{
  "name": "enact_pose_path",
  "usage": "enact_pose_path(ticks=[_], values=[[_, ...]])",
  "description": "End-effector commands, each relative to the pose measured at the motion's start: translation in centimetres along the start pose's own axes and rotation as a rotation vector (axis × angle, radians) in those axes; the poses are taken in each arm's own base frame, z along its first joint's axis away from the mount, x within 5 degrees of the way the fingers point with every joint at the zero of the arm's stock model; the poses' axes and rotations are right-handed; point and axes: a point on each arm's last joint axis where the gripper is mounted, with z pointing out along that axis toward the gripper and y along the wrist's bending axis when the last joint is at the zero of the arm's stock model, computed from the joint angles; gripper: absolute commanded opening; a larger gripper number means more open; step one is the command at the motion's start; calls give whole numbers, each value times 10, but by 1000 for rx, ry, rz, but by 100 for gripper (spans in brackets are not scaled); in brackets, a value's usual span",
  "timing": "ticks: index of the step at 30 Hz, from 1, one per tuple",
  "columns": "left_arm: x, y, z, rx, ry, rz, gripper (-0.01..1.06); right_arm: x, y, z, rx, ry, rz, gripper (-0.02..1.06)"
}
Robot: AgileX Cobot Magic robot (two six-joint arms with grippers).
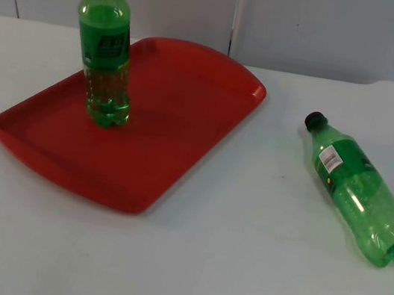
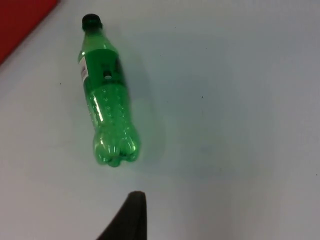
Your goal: Place the bottle upright on the tray.
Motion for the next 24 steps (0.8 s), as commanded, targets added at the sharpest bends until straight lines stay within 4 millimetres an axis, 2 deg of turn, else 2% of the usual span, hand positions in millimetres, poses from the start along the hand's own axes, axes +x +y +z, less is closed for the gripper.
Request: enact_pose_path(ticks=[1,3,5,11,12,16,17,21,24], values=[[1,0,1,9,1,4,105,-18,-2,12,2,16,-15,105],[1,0,1,9,1,4,105,-32,-3,28,-1,63,-27,105],[1,0,1,9,1,4,105,-39,-3,34,-2,77,-36,105],[1,0,1,9,1,4,105,-71,-5,78,-11,168,-32,105],[1,0,1,9,1,4,105,-71,-5,78,-11,168,-32,105],[1,0,1,9,1,4,105,-90,-1,104,-73,199,-37,105],[1,0,1,9,1,4,105,-90,-1,104,-73,199,-37,105],[1,0,1,9,1,4,105,-104,1,133,-109,239,-9,105],[1,0,1,9,1,4,105,-107,7,147,-123,279,-28,105]])
